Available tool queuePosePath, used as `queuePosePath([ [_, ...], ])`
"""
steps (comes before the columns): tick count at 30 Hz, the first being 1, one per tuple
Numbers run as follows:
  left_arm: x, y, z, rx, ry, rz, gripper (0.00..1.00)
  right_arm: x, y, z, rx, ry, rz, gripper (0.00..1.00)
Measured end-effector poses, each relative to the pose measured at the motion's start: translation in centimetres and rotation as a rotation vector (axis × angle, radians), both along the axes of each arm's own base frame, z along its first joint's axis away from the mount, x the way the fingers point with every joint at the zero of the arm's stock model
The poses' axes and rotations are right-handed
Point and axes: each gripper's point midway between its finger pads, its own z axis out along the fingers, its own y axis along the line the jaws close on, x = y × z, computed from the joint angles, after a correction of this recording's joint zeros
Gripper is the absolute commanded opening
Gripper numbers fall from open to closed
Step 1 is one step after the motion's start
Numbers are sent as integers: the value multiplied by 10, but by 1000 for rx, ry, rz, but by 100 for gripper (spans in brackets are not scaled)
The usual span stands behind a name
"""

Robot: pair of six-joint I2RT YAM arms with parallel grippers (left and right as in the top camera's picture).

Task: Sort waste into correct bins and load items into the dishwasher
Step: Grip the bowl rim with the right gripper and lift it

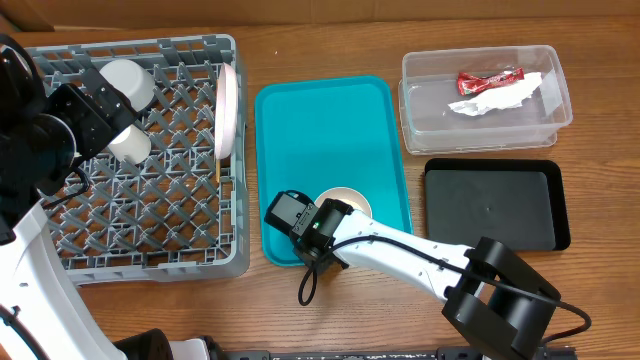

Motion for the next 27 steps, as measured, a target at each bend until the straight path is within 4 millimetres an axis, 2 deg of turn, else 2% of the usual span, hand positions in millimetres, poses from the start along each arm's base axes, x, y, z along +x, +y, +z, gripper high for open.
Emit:
queuePosePath([
  [1,0,0,0,0,0,0,100,1,1,0,3,-4,2,30],
  [2,0,0,0,0,0,0,100,1,1,0,3,-6,1,29],
  [9,0,0,0,0,0,1,100,4,3,0,11,-20,1,29],
  [11,0,0,0,0,0,0,100,3,1,-5,9,-19,1,28],
  [18,0,0,0,0,0,1,100,3,-3,-8,-3,-27,-1,4],
  [27,0,0,0,0,0,1,100,9,-8,-5,-26,-44,-11,4],
])
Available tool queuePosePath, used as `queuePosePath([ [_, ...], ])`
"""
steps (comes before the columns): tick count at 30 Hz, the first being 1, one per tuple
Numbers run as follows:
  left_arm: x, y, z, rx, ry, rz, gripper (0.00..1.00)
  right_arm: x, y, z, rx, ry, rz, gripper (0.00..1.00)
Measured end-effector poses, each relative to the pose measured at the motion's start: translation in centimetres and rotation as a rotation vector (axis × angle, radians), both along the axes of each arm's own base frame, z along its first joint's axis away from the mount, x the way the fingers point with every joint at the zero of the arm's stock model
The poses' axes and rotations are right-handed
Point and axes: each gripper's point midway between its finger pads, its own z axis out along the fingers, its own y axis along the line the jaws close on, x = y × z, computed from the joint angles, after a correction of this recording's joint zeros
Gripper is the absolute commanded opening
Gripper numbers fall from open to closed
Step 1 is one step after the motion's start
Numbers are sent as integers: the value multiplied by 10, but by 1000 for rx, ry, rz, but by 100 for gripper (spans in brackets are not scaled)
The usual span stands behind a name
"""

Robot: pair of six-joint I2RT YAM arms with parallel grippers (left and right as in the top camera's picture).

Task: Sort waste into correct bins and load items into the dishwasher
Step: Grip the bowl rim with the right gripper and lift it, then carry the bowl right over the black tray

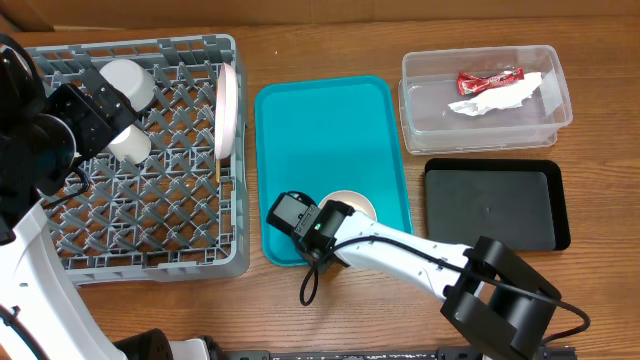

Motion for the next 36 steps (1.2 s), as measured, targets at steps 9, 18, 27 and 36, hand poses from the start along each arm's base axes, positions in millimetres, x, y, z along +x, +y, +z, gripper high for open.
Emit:
queuePosePath([
  [9,0,0,0,0,0,-1,100,40,-11,36,44,-11,-196,4],
  [18,0,0,0,-2,0,-2,100,94,-69,82,63,-18,-580,4],
  [27,0,0,0,-2,0,-2,100,138,-173,89,137,70,-1008,4],
  [36,0,0,0,-2,0,-2,100,149,-283,105,418,250,-1292,4],
])
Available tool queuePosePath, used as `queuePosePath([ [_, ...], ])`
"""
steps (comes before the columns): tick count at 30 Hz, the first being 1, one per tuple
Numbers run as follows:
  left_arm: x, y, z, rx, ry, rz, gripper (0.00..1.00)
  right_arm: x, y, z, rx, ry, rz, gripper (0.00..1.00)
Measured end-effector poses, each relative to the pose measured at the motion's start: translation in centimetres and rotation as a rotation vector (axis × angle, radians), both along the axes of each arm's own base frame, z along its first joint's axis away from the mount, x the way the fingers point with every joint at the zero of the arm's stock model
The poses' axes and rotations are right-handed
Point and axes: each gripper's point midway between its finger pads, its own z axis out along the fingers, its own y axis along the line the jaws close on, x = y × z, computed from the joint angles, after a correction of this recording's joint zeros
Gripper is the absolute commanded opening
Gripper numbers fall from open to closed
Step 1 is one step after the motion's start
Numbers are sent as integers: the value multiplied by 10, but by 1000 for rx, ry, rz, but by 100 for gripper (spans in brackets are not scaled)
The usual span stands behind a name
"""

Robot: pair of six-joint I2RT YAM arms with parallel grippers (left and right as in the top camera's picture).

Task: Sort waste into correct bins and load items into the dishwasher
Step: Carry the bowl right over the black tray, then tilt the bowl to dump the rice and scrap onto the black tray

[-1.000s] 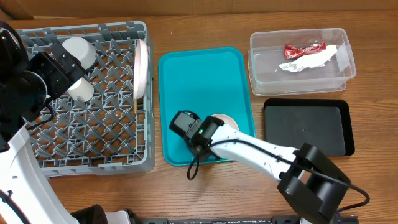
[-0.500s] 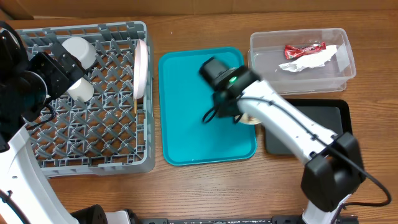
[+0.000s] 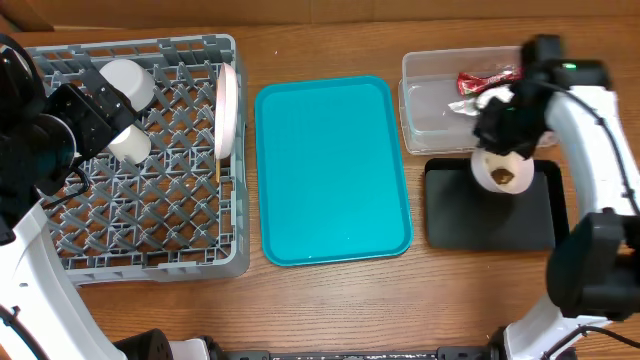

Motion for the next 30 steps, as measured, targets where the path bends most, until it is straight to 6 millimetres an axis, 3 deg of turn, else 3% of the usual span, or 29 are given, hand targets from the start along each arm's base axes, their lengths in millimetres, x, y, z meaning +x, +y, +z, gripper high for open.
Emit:
queuePosePath([
  [6,0,0,0,0,0,0,100,-12,-21,11,190,5,-35,4],
  [17,0,0,0,0,0,0,100,-21,5,24,457,-35,33,4],
  [30,0,0,0,0,1,0,100,-44,-6,15,748,-107,-32,3],
])
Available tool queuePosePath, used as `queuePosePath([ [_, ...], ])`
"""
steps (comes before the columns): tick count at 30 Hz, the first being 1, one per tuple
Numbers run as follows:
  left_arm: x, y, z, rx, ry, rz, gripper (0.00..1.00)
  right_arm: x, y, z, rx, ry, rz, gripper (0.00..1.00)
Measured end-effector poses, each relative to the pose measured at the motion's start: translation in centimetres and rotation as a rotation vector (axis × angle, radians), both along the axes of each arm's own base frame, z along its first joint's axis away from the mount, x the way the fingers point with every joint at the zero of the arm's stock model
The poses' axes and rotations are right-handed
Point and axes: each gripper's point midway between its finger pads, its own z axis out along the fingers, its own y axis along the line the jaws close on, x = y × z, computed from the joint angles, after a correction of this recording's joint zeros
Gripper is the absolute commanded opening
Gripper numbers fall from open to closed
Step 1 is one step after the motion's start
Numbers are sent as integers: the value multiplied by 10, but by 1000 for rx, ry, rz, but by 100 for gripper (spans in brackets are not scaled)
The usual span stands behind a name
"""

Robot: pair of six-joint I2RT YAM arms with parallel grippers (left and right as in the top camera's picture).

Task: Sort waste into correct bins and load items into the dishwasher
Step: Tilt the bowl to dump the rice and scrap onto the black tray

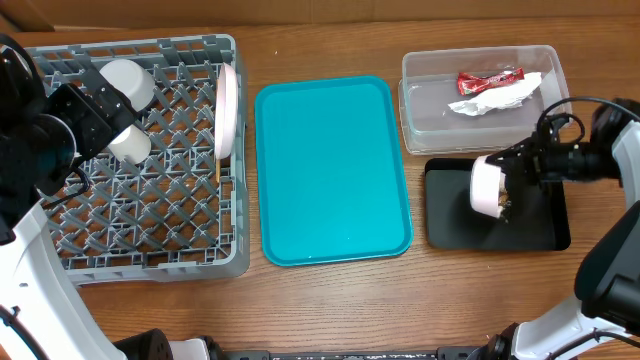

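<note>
A small white cup [482, 188] lies tipped on its side in the air over the black tray [450, 222], its mouth facing right. My right gripper [503, 186] reaches in from the right and is shut on the cup's rim. The grey dish rack [150, 210] at the left holds two white cups [130, 82] and an upright pink plate [227, 105]. My left gripper [92, 108] hovers over the rack's far left corner between the two cups; its fingers cannot be made out.
A teal tray [333, 170] lies bare in the middle. At the back right, a clear bin [425, 115] holds a red wrapper [490, 78] and crumpled white paper [495, 100]. The right arm's cable loops above the black tray's right edge.
The right gripper has moved the cup from the black tray's far edge to over its middle. The cup, then mouth-up with brown residue showing, is now tipped sideways. The left arm is unchanged.
The cup first stood at the near end of the teal tray with my right gripper on it, and barely shifted by the following moment. Later it was held over the far edge of the black tray, leaving the teal tray bare. Now it hangs tipped over the black tray.
</note>
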Motion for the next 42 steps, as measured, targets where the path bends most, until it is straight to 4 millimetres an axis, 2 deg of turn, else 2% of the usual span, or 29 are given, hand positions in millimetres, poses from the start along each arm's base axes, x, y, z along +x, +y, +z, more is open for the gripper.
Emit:
queuePosePath([
  [4,0,0,0,0,0,0,100,-5,-6,-1,79,-12,-50,3],
  [12,0,0,0,-1,0,0,100,0,-21,13,182,-79,-141,4],
  [27,0,0,0,0,0,0,100,3,-20,26,275,-64,-191,3],
  [34,0,0,0,0,0,0,100,-3,-17,10,344,-18,-239,3],
  [42,0,0,0,0,0,0,100,8,-22,28,462,-89,-291,3],
])
